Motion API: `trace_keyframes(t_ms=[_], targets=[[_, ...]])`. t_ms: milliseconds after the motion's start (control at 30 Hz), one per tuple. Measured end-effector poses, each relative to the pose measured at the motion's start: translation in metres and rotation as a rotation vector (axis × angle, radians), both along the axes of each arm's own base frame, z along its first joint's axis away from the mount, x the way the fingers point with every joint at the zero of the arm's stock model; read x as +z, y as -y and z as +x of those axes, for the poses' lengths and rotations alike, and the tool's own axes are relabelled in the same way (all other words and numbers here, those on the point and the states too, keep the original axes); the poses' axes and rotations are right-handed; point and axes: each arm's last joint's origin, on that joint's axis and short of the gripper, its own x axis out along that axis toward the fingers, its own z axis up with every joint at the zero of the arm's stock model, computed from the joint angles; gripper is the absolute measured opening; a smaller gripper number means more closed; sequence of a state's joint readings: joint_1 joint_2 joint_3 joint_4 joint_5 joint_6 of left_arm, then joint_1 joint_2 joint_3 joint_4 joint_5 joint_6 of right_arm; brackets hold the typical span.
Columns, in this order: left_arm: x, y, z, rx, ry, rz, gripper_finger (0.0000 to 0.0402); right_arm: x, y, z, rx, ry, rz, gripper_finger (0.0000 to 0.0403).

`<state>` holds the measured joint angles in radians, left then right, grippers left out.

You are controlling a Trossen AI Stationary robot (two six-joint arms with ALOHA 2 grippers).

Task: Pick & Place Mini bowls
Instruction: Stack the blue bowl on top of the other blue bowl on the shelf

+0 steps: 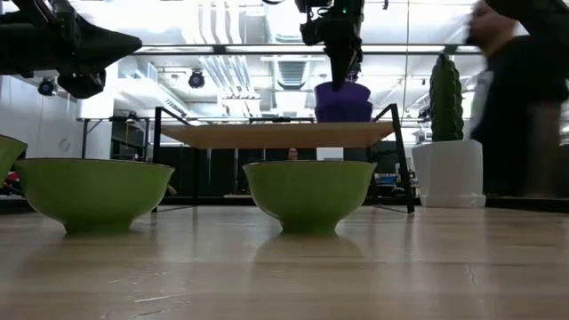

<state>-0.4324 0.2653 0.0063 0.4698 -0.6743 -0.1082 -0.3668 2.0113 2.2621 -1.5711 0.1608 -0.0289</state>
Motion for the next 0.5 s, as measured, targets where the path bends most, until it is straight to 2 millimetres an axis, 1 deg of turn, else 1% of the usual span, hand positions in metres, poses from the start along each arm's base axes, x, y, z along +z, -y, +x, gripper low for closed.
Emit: trace_keyframes(t_ms=[133, 500], targets=[[-0.0001, 0.0, 0.0, 0.0, 0.0, 0.0, 0.0, -0.0006, 0.0008, -0.0008, -0.028, -0.006, -0.015, 0.0008], [-0.0001, 0.0, 0.0, 0.0, 0.0, 0.0, 0.0, -0.0029, -0.0005, -0.0001, -0.023, -0.013, -0.007, 0.0008]])
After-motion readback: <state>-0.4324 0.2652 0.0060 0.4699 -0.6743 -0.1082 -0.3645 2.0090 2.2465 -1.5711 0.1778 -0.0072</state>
